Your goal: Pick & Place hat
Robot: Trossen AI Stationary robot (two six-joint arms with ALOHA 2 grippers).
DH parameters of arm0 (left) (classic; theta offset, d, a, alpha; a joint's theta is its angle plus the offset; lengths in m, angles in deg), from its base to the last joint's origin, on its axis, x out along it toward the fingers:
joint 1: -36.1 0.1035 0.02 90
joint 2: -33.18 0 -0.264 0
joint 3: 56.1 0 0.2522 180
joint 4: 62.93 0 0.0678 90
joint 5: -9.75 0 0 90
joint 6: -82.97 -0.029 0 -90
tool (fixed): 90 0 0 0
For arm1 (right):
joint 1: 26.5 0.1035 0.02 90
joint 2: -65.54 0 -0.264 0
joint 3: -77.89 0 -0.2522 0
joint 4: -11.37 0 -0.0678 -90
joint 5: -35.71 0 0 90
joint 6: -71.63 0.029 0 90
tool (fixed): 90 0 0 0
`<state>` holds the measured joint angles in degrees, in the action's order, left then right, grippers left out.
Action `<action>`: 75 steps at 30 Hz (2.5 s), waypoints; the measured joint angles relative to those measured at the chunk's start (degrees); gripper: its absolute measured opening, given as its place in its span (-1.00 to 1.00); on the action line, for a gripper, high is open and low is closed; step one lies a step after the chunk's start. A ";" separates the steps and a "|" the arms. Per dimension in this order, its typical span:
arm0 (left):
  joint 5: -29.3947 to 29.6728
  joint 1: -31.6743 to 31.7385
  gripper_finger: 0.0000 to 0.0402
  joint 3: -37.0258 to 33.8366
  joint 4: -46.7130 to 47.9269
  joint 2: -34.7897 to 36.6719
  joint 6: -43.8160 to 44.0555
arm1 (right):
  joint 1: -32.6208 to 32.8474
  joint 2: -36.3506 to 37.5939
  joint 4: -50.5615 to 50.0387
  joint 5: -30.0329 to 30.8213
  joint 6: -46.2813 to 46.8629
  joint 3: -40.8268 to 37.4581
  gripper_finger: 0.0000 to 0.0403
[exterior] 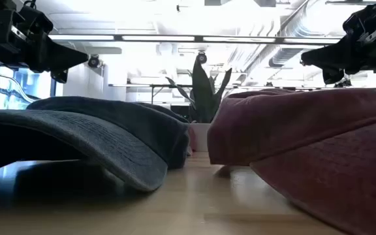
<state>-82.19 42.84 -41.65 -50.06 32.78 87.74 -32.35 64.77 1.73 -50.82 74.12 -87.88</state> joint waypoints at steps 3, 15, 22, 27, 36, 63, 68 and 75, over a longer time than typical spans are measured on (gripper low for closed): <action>-0.01 -0.01 -1.00 0.00 -0.02 0.01 0.00 | 0.02 -0.01 0.00 -0.01 0.01 0.00 -0.97; -0.02 0.00 -1.00 0.00 -0.63 0.01 0.00 | 0.00 -0.02 1.88 0.00 -0.19 0.00 -0.98; -1.17 0.00 -1.00 0.00 -0.74 0.01 0.44 | 0.02 -0.02 3.89 -0.92 7.05 0.00 -0.99; 1.38 0.00 -1.00 0.00 -2.54 0.00 0.44 | 2.82 -0.26 7.65 -3.62 9.97 0.25 -0.99; 1.41 0.00 -1.00 1.04 -2.95 0.00 0.46 | 20.19 -16.56 15.06 5.50 6.19 5.68 -1.00; 2.80 0.00 -1.00 1.55 -2.58 -0.59 2.99 | 37.66 -89.35 -38.81 11.10 38.09 54.03 0.42; 2.94 0.00 -1.00 1.55 -4.07 -0.59 2.99 | 36.81 -93.48 -35.28 8.19 33.63 54.99 0.27; 2.87 -0.20 -1.00 1.64 -12.79 -7.40 2.42 | 34.10 -91.42 -28.91 -2.52 28.88 54.97 -0.56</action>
<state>-79.32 42.64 -40.01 -62.85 25.38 90.16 1.75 -26.65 -27.18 -53.34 102.99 -32.91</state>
